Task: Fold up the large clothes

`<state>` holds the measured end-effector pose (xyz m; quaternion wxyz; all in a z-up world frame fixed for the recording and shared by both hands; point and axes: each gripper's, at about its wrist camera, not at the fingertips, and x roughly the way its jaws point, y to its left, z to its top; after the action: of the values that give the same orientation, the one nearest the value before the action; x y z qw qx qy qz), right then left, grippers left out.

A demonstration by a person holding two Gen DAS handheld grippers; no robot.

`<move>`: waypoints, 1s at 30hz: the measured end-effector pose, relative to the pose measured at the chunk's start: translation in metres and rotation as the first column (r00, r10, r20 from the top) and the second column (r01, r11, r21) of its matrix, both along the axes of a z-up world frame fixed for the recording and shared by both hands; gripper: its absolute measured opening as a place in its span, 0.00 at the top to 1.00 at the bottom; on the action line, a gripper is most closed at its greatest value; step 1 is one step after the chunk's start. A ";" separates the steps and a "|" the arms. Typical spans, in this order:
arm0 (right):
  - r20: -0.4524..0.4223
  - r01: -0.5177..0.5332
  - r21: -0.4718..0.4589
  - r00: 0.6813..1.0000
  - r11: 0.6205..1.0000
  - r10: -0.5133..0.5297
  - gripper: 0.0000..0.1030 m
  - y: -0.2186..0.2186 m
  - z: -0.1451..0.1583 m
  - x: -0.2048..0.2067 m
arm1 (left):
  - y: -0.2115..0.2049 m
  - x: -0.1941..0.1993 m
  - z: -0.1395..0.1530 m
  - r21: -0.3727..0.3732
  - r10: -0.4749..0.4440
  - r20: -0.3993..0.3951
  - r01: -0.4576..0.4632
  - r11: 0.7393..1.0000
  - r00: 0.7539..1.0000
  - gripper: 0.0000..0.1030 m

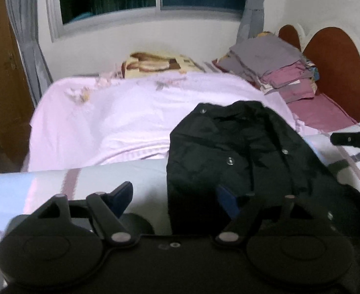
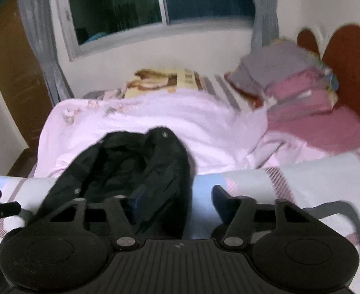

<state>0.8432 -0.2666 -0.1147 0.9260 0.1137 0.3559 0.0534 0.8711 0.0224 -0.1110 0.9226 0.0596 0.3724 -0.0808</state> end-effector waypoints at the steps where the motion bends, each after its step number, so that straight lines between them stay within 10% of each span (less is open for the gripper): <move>1: -0.001 0.003 0.009 1.000 1.000 -0.003 0.45 -0.002 -0.007 0.009 | 0.000 0.009 -0.005 0.002 0.007 -0.005 -0.007 1.000 1.000 0.24; 17: -0.030 -0.091 0.168 0.995 0.981 0.098 0.44 -0.024 -0.070 0.091 | 0.017 0.115 -0.060 -0.134 0.027 -0.143 -0.046 0.990 0.989 0.24; 20: -0.031 -0.137 0.189 0.989 0.972 0.146 0.45 -0.018 -0.077 0.095 | 0.014 0.124 -0.067 -0.167 0.011 -0.168 -0.040 0.985 0.986 0.35; 22: -0.031 -0.165 0.202 0.984 0.966 0.174 0.68 -0.015 -0.079 0.096 | 0.012 0.127 -0.069 -0.209 -0.030 -0.177 -0.008 0.978 0.984 0.77; 24: -0.017 -0.179 0.189 0.983 0.966 0.185 0.88 -0.013 -0.077 0.097 | 0.006 0.126 -0.066 -0.211 -0.067 -0.172 0.029 0.977 0.983 0.92; 30: 0.065 -0.165 0.185 0.986 0.969 0.155 0.94 -0.021 -0.035 0.073 | 0.006 0.092 -0.026 -0.199 -0.071 -0.047 0.060 0.978 0.996 0.97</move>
<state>0.9158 -0.2875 -0.1493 0.9124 0.1707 0.3337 0.1645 0.9626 0.0286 -0.1367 0.9105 -0.0220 0.3851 -0.1490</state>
